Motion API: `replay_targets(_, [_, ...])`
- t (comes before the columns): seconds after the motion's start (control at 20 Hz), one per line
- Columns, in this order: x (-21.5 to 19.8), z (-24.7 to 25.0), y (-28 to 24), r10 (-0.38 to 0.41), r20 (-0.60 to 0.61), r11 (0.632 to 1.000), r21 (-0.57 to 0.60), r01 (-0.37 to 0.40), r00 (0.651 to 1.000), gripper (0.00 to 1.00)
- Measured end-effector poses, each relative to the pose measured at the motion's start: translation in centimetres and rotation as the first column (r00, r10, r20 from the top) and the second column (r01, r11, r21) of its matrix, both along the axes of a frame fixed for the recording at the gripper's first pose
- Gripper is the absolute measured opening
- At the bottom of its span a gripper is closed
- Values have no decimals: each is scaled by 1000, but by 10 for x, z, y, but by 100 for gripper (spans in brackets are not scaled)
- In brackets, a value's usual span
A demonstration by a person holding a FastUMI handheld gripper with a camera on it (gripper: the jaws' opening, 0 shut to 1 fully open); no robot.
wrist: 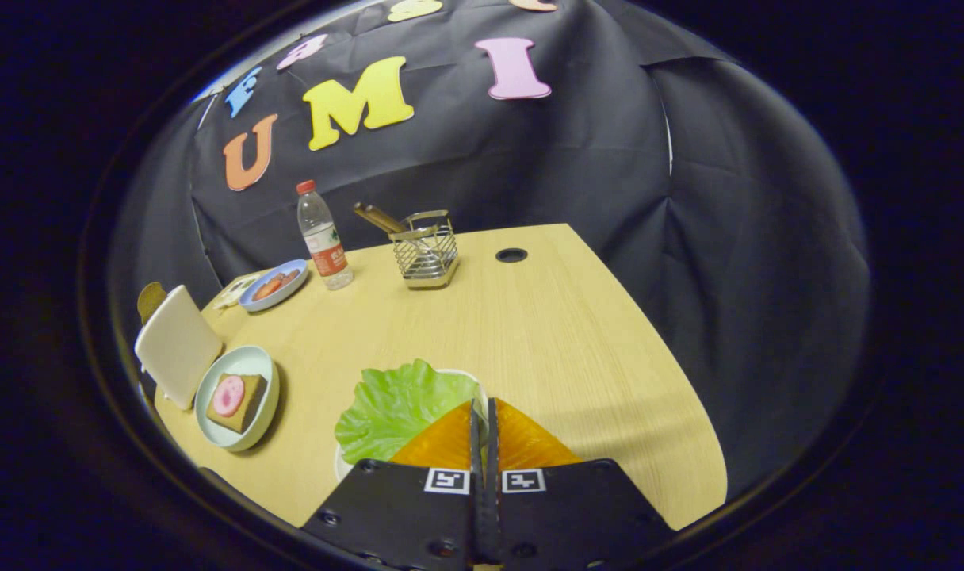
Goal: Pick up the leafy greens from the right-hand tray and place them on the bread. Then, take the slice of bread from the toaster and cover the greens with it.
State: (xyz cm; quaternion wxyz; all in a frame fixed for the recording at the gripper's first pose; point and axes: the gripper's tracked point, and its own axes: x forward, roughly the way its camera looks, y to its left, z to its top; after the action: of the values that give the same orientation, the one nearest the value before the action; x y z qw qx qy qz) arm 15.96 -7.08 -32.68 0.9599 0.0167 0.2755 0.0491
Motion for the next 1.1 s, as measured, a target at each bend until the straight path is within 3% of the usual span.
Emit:
replay_targets(0.35, [2,-25,-13,-36,-62,999,-36,34,997,0])
replay_targets(0.9, [-3,-26,-30,-77,-50,991,-116,71,996,5])
replay_targets(1.0, [-7,-27,-30,-72,-63,993,-103,65,995,14])
replay_targets(1.1, [-8,-25,-33,-72,-57,993,-102,65,996,14])
